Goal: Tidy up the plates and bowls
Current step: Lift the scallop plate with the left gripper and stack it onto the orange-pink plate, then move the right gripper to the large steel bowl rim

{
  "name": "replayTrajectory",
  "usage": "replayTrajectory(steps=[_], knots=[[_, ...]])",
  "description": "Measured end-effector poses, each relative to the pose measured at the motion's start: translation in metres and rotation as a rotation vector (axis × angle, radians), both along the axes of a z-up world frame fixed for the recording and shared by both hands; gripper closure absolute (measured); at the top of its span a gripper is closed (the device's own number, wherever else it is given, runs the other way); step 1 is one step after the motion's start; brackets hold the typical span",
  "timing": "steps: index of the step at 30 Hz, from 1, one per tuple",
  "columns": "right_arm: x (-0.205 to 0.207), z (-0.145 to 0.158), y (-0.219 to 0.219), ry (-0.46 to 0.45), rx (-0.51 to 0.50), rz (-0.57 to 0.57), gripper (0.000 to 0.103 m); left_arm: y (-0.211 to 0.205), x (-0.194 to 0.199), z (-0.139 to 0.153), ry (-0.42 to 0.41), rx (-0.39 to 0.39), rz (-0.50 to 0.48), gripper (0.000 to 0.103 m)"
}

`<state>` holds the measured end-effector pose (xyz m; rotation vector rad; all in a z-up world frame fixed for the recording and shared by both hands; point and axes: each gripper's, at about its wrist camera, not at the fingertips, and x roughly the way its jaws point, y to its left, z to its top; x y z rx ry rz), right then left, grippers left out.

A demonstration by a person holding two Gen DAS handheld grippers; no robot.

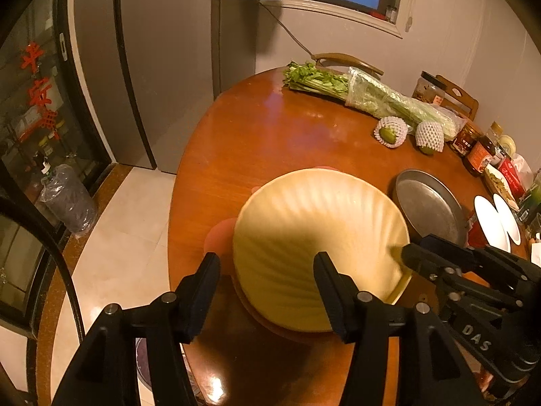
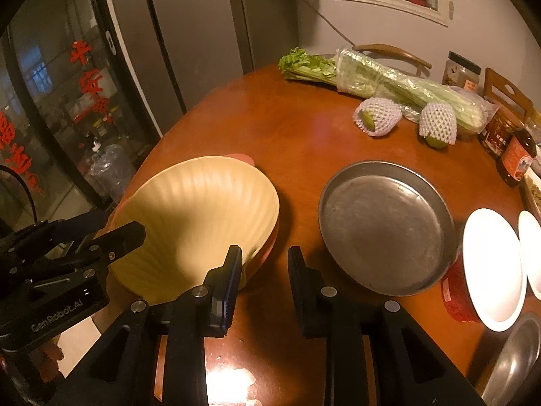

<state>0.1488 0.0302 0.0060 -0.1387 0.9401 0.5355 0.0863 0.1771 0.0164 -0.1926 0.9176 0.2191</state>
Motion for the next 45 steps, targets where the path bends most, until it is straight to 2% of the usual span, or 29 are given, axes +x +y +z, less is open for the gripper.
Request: replayTrajectory(steps=[11,27,36,45], knots=[[-0.007,0.010,-0.025,-0.016,0.035,-0.049,0.074,0.014,-0.016,-0.004,0.007,0.003,0.042,0.045],[-0.026,0.017,-0.099,-0.025,0.084,-0.198,0.074,-0.063,0.006,0.025,-0.051,0.000,-0.164,0.045],[-0.030,0.007,-0.114,-0.001,0.095,-0.233,0.074,-0.109,0.020,0.022,-0.036,0.003,-0.263,0.045],[-0.025,0.000,-0.126,0.022,0.125,-0.279,0.074,-0.130,0.032,0.011,-0.005,0.003,-0.300,0.045]])
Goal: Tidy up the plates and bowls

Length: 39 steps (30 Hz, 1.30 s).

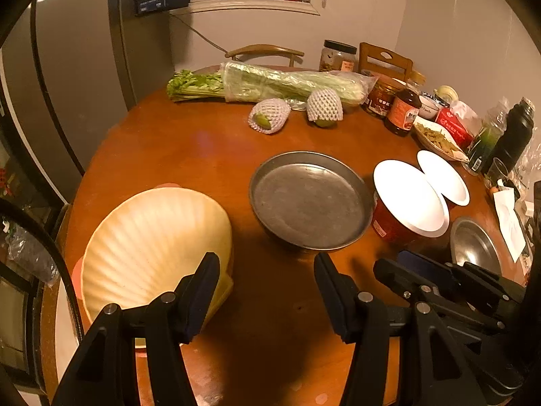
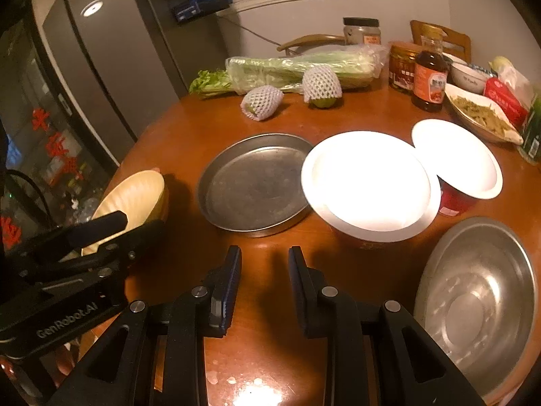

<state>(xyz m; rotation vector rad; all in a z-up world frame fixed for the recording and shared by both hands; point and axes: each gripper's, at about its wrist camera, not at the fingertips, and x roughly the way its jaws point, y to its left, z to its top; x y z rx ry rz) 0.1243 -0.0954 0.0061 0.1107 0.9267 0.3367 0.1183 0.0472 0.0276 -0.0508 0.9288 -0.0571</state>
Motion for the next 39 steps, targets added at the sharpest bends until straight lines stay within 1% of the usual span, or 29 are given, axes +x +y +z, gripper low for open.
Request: replayTrajectory(steps=[3,8,15,22,28,31,34,39], knots=[[-0.001,0.002,-0.007,0.003,0.020,-0.019,0.074,-0.006,0.003,0.000,0.004,-0.012,-0.024,0.045],[-0.006,0.009,-0.020,-0.004,0.021,-0.041,0.074,-0.020,0.006,0.001,0.001,-0.020,-0.059,0.045],[-0.030,0.036,-0.048,-0.087,-0.007,-0.068,0.074,-0.050,0.006,0.007,-0.006,-0.045,-0.124,0.045],[-0.034,0.045,-0.085,-0.111,-0.015,-0.128,0.074,-0.079,0.005,0.011,-0.009,-0.055,-0.162,0.045],[-0.037,0.044,-0.128,-0.109,-0.026,-0.210,0.074,-0.106,0.004,0.011,0.001,-0.066,-0.207,0.045],[-0.037,0.040,-0.151,-0.106,-0.038,-0.260,0.074,-0.119,0.005,0.007,0.016,-0.084,-0.230,0.045],[-0.034,0.030,-0.174,-0.078,-0.068,-0.298,0.074,-0.134,0.005,0.000,0.039,-0.098,-0.258,0.045],[-0.034,0.010,-0.199,-0.022,-0.078,-0.329,0.074,-0.153,0.005,-0.015,0.084,-0.119,-0.293,0.045]])
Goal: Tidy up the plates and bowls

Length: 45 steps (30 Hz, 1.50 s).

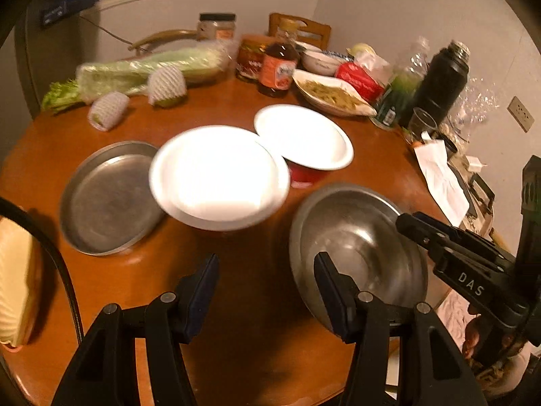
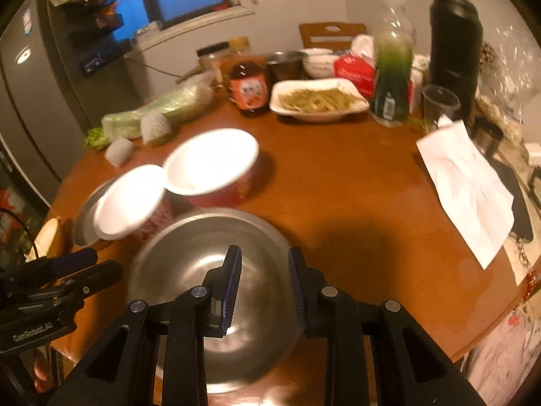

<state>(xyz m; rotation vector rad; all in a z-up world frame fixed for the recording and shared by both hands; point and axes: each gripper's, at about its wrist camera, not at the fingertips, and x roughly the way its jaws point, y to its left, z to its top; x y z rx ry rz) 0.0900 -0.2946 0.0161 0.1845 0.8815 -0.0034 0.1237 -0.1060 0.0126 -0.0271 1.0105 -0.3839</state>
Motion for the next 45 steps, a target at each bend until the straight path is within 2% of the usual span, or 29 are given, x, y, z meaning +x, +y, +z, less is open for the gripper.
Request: replayTrajectory(steps=[10,19,23,25,28,36,45], knots=[[-0.010,0.000,-0.008,-0.037,0.012,0.015,0.074,-0.017,0.000,-0.014,0.031,-0.005,-0.015,0.045],[-0.009,-0.016,-0.004,0.001,-0.008,0.042,0.077,-0.021,0.003,-0.024,0.042,-0.018,-0.004,0.045],[-0.012,-0.016,-0.001,-0.001,-0.003,0.067,0.086,-0.022,0.004,-0.028,0.052,-0.034,-0.005,0.059],[-0.013,-0.017,0.002,0.003,0.015,0.088,0.089,-0.022,0.003,-0.029,0.049,-0.029,-0.001,0.061],[-0.015,-0.017,0.009,0.000,-0.015,0.096,0.089,-0.017,0.001,-0.029,0.048,-0.028,0.010,0.062],[-0.029,-0.010,0.033,-0.006,-0.008,0.158,0.089,0.011,-0.016,-0.028,0.054,-0.015,0.043,0.062],[-0.048,-0.012,0.043,-0.001,-0.004,0.181,0.089,0.016,-0.035,-0.027,0.040,-0.012,0.015,0.062]])
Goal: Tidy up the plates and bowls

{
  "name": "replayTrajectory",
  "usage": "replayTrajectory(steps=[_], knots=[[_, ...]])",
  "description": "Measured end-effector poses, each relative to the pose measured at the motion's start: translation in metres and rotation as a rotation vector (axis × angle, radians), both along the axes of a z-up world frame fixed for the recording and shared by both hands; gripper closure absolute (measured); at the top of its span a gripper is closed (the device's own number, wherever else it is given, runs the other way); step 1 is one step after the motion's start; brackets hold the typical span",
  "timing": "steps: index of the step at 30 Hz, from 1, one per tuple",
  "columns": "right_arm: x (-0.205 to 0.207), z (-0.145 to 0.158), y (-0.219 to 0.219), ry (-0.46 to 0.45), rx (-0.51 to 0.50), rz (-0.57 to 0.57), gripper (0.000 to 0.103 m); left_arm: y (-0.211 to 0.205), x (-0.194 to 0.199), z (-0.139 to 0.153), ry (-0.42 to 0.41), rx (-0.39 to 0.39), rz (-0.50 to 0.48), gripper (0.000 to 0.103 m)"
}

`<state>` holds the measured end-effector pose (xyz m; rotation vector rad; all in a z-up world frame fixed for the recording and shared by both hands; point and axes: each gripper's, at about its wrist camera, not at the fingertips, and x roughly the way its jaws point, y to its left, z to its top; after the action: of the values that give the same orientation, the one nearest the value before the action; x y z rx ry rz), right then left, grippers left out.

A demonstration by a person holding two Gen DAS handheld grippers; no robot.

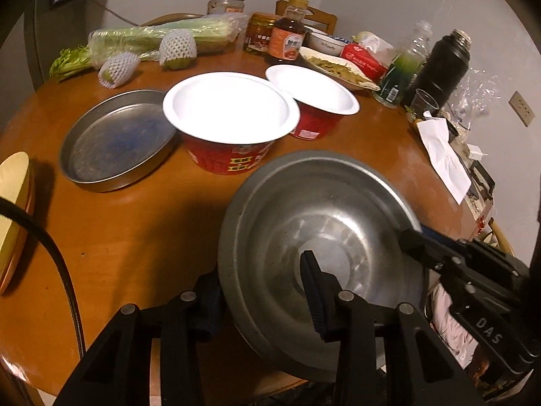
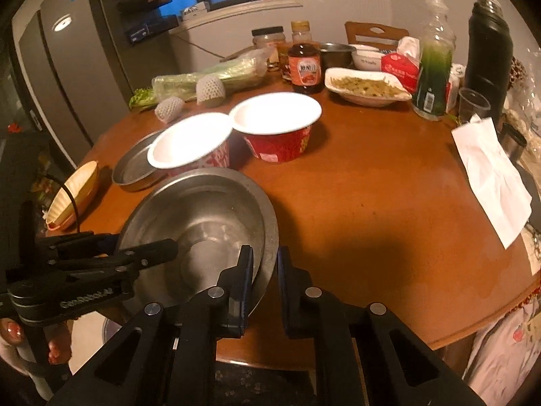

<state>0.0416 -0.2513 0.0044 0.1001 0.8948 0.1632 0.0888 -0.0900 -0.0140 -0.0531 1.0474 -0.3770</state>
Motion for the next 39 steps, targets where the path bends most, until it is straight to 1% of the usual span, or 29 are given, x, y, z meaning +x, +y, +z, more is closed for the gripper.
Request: replayTrajectory(steps=[5,9,14,17,21,28,34,39], knots=[[-0.006,-0.006,-0.009,0.011,0.025,-0.024,0.088,-0.009,-0.002,0.002,-0.011,0.002,-0.016,0.062],[-0.004,-0.006,-0.014,0.010,0.042,-0.034,0.088,-0.010,0.002,-0.001,-0.004,0.000,0.001,0.062],[0.000,-0.006,-0.015,0.009,0.038,-0.034,0.088,-0.010,0.005,-0.002,-0.007,-0.006,0.006,0.062],[0.002,-0.006,-0.015,0.013,0.036,-0.036,0.088,-0.008,0.005,0.000,-0.003,-0.024,0.003,0.061],[0.004,-0.005,-0.017,0.021,0.038,-0.048,0.085,0.000,0.006,0.004,-0.011,-0.039,0.020,0.056],[0.007,-0.004,-0.025,0.037,0.056,-0.076,0.078,0.016,0.005,0.009,-0.016,-0.064,0.053,0.055],[0.011,0.005,-0.026,0.016,0.043,-0.098,0.078,0.036,0.006,0.016,-0.036,-0.079,0.088,0.055],[0.018,0.015,-0.020,-0.003,0.059,-0.098,0.077,0.051,0.013,0.023,-0.051,-0.088,0.120,0.055]])
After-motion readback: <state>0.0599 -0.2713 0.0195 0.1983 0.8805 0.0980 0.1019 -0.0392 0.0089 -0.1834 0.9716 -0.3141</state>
